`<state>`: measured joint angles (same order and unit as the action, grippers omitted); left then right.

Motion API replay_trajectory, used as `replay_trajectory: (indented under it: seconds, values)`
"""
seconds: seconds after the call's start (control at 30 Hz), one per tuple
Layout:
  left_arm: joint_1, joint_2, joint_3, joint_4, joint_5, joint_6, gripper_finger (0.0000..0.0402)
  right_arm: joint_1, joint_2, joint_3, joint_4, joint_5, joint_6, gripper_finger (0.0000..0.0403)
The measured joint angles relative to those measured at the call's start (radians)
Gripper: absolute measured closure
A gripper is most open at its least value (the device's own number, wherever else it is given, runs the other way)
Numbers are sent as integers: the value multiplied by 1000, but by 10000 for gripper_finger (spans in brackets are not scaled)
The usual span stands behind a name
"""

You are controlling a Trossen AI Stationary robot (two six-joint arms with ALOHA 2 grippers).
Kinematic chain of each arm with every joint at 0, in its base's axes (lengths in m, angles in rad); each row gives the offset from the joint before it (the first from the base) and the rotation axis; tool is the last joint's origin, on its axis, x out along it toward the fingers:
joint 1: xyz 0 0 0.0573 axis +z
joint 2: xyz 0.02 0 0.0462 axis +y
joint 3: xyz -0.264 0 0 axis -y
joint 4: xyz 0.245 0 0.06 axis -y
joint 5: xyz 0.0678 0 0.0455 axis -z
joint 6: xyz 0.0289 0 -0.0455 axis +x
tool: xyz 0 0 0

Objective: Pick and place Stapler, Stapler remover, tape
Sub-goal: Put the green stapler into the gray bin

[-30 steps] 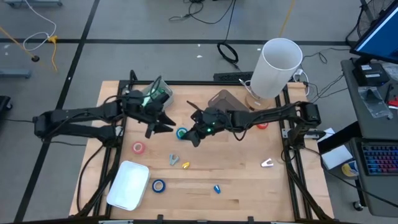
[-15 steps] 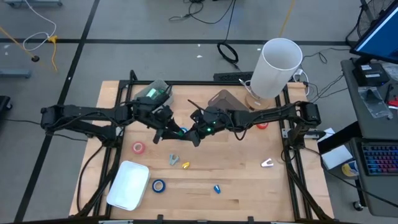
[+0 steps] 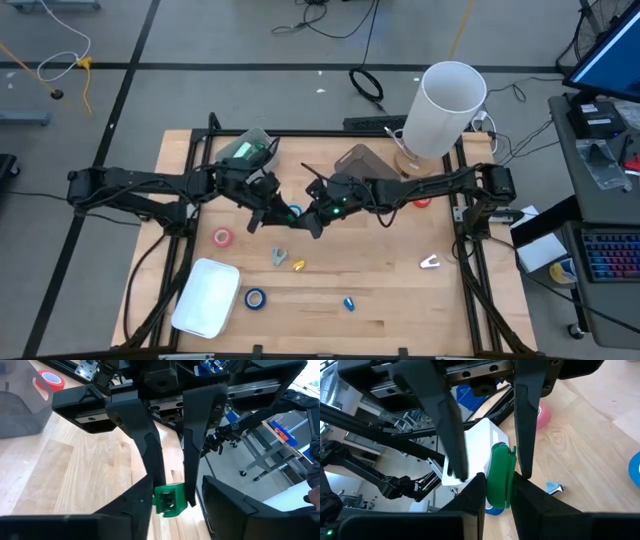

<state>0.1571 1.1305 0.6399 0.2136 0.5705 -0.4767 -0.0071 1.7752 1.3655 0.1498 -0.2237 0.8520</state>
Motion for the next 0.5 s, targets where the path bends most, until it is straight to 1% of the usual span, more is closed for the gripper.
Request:
replay_trajectory:
  seconds: [0.27,0.3,0.4,0.5]
  values:
    - [0,0,0,-2,5,4,346,0,0,0,4,-5,-12,343]
    - [0,0,0,-2,6,7,352,0,0,0,4,-5,-13,343]
    - [1,0,0,-2,5,14,352,2,0,0,4,-1,-15,338]
    - [3,0,0,-2,4,28,352,3,0,0,2,8,-14,319]
